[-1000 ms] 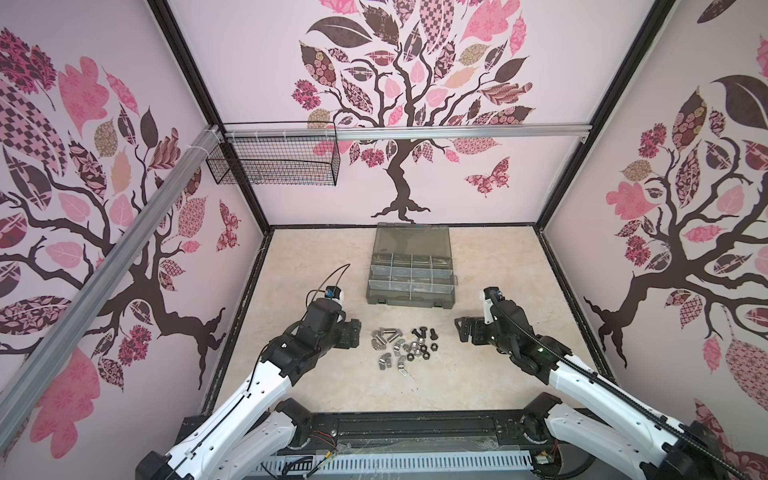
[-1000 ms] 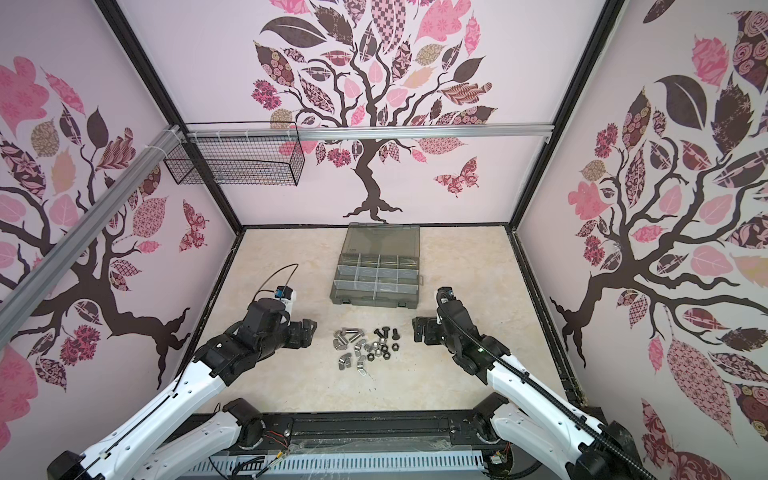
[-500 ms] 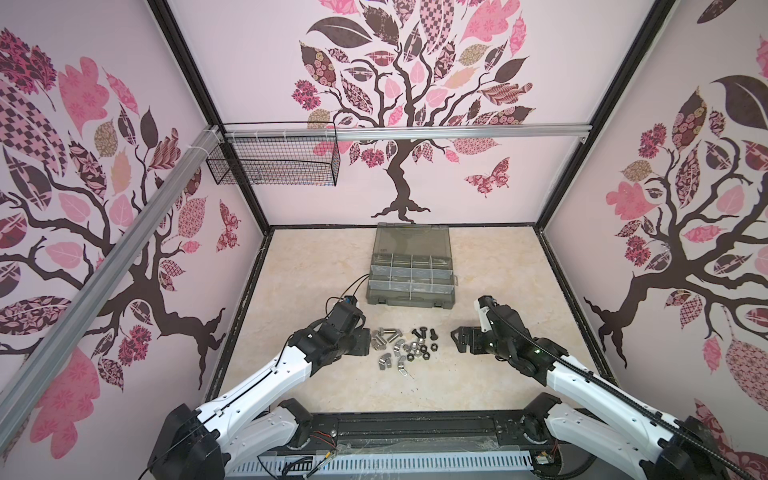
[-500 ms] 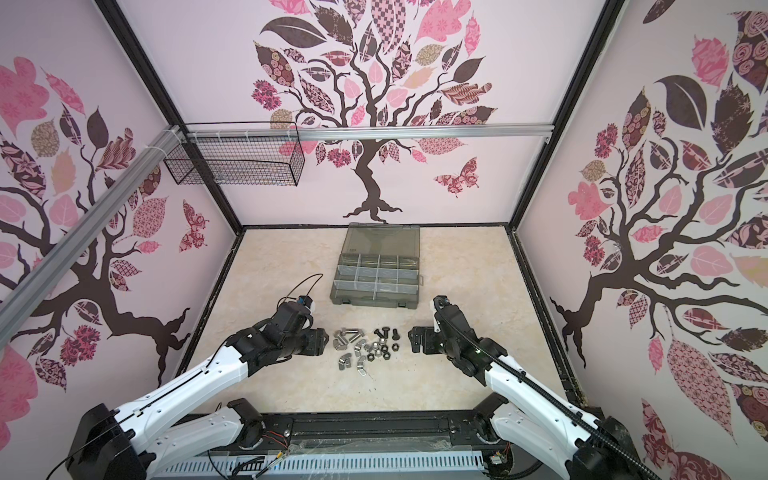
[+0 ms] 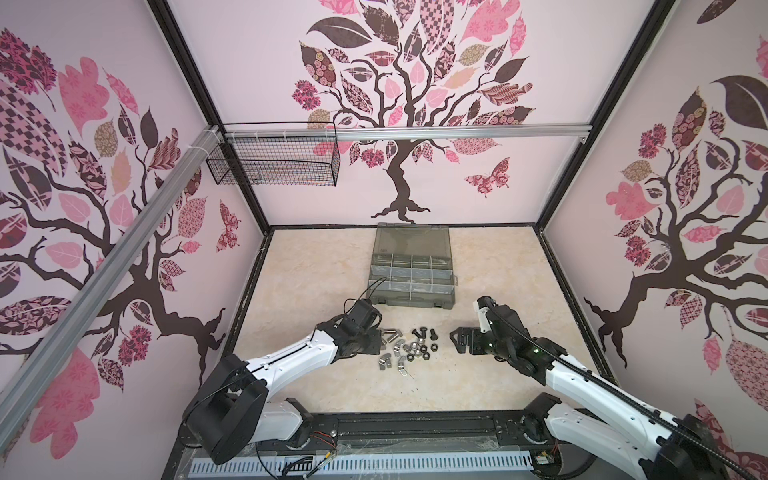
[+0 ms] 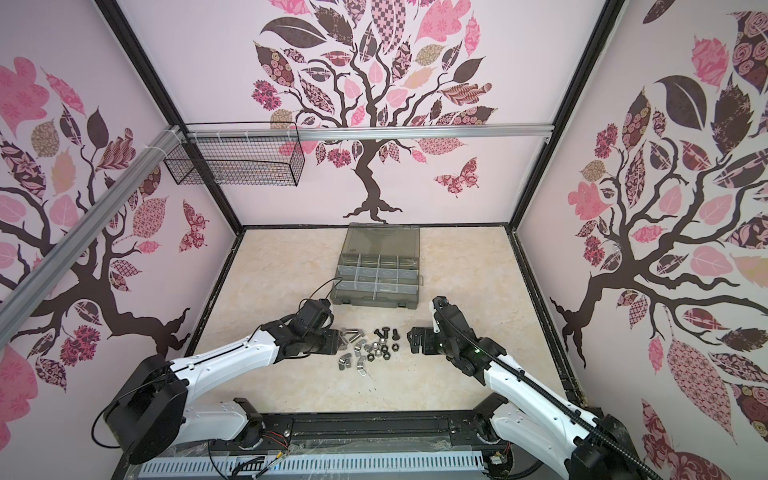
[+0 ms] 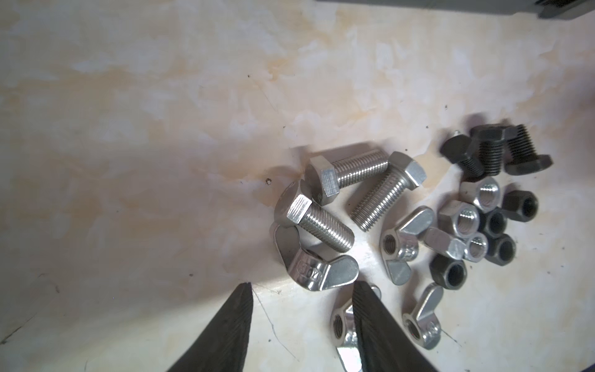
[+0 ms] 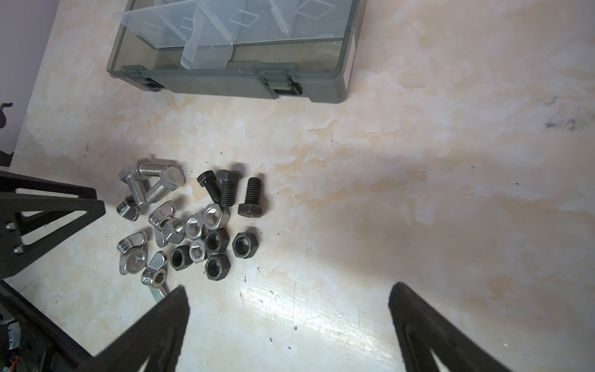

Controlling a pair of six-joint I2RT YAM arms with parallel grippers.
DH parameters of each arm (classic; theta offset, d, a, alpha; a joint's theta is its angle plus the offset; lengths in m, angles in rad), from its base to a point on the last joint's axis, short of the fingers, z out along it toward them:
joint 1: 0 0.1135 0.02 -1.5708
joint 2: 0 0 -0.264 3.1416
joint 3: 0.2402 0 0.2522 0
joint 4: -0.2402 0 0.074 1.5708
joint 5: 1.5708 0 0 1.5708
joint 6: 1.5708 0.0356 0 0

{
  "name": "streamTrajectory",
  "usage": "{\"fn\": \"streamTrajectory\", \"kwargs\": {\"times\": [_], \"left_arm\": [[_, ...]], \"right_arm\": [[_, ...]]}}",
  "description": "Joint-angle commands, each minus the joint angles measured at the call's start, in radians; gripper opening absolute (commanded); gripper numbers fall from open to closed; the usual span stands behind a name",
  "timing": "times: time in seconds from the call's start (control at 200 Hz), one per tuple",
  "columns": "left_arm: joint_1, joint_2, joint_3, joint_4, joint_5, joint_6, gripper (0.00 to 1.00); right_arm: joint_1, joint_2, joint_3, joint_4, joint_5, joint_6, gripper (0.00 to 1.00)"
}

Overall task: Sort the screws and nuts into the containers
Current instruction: 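Move both grippers forward toward the pile of bolts and nuts, then lower the left gripper and grasp a silver hex bolt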

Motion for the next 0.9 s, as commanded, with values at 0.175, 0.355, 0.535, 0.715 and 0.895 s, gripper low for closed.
{"fn": "streamTrajectory", "kwargs": {"times": [0.175, 0.355, 0.535, 0.715, 0.895], "left_arm": [[-0.011, 0.104, 0.076, 0.068, -0.003, 0.007, 0.44], [-0.014, 0.164, 0.112, 0.079, -0.003, 0.029, 0.41], [-0.016, 0.222, 0.165, 0.075, -0.017, 0.055, 0.40], [-0.016, 0.267, 0.203, 0.063, -0.037, 0.087, 0.39], [-0.016, 0.291, 0.227, 0.035, -0.079, 0.136, 0.38]], "right_arm": [[0.006, -0.008, 0.014, -0.028, -0.010, 0.020, 1.00], [0.006, -0.018, 0.012, -0.039, -0.008, 0.026, 1.00], [0.006, -0.022, 0.017, -0.051, -0.007, 0.028, 1.00], [0.006, -0.033, 0.014, -0.055, 0.001, 0.030, 1.00], [0.006, -0.022, 0.027, -0.067, 0.004, 0.033, 1.00]]}}
